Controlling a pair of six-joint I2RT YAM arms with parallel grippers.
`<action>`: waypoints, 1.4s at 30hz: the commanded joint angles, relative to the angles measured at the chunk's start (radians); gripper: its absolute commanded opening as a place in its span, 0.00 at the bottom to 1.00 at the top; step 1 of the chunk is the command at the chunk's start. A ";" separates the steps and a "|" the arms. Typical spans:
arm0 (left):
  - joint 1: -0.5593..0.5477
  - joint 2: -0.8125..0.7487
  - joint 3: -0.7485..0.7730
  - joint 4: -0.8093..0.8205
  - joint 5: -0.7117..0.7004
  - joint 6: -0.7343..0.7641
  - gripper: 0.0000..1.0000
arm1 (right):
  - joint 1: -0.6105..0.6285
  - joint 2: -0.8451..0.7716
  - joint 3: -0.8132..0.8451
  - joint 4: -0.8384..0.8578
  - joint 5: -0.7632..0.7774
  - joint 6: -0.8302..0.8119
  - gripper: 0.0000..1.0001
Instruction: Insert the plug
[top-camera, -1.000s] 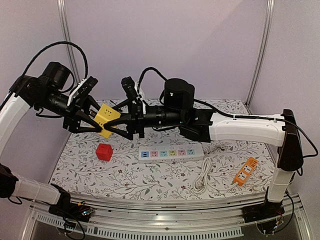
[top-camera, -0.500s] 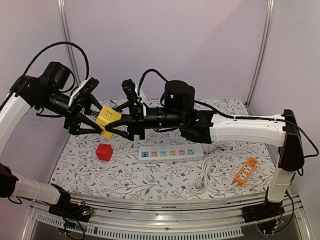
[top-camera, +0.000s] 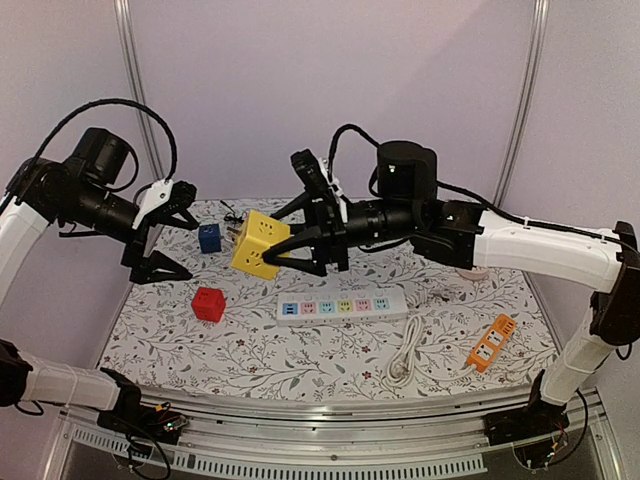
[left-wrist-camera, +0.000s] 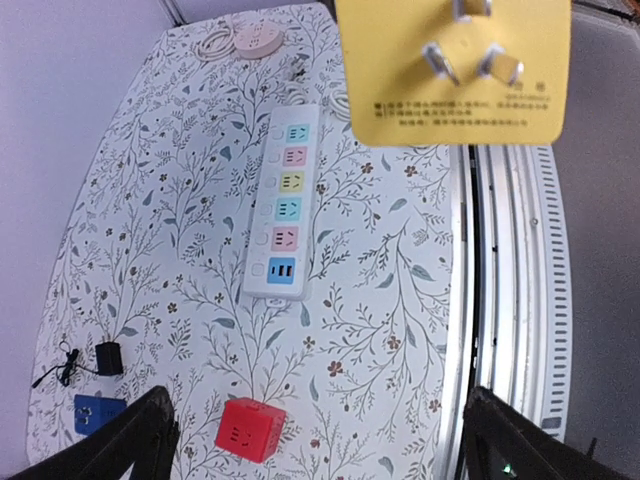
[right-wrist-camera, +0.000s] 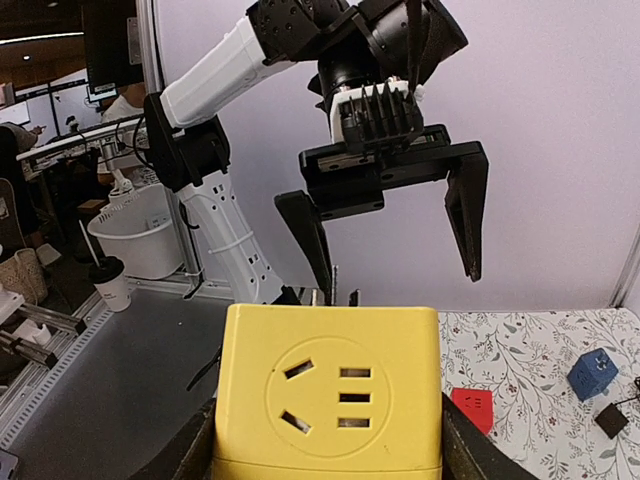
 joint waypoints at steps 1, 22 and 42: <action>-0.007 -0.023 -0.031 -0.183 -0.101 0.040 0.99 | -0.022 -0.046 0.036 -0.199 -0.081 0.001 0.00; -0.018 -0.130 -0.167 -0.036 -0.337 0.086 0.99 | -0.069 -0.026 0.183 -0.797 0.548 0.320 0.00; -0.578 0.081 -0.227 0.715 -0.550 0.233 0.99 | -0.159 -0.046 0.150 -0.796 0.406 0.319 0.00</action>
